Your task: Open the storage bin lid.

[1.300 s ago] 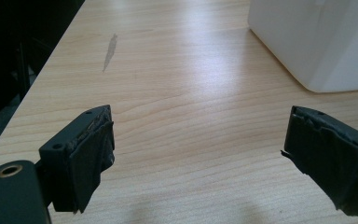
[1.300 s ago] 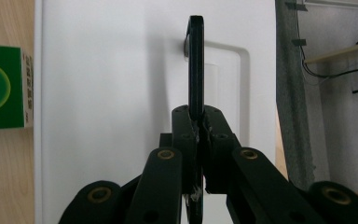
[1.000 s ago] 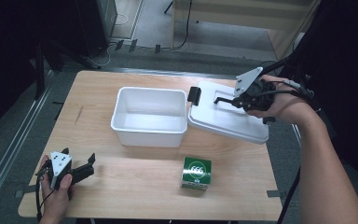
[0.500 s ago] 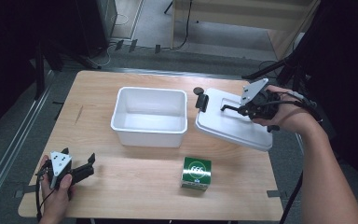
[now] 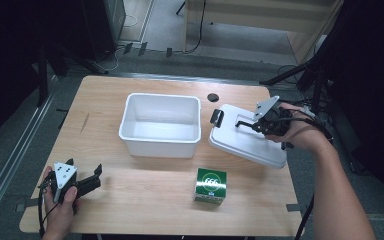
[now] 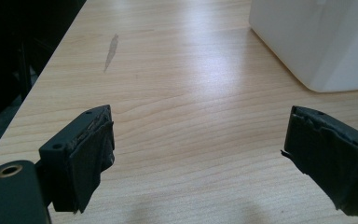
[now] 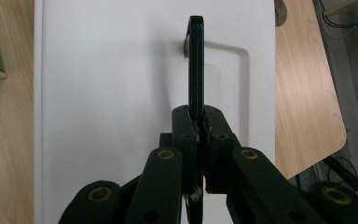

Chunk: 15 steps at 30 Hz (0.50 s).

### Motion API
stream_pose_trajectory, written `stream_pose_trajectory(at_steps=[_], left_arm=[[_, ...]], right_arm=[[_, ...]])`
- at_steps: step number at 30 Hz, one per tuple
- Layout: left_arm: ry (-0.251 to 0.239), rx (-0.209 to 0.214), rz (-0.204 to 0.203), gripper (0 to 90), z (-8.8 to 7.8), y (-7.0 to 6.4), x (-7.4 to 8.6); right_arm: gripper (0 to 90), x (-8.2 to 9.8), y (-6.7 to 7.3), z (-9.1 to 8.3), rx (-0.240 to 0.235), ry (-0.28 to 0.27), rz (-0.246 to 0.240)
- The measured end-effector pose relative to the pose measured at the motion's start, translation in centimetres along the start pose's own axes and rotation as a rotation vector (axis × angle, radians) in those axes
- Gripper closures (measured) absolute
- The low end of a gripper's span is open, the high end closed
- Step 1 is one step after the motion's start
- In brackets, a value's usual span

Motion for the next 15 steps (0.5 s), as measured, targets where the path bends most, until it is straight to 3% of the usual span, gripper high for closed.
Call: stream_pose_trajectory(at_steps=[7,15], left_arm=[[-0.001,0.001,0.003,9.0,0.0,0.0,0.0],[-0.001,-0.002,0.0,9.0,0.0,0.0,0.0]], right_arm=[[86.0,1.1,0.1,2.0,0.013,-0.001,0.068],[86.0,1.9,0.4,4.1,0.021,0.039,0.091]])
Point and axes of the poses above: each handheld gripper's, and its own axes: z roughly forward along the jaws, x roughly out of its underside, y roughly to its left, the point moved 9 cm from there along z, roughly forward along the jaws, and after that the axes turned 12 degrees about -z, right-handed, at the moved point
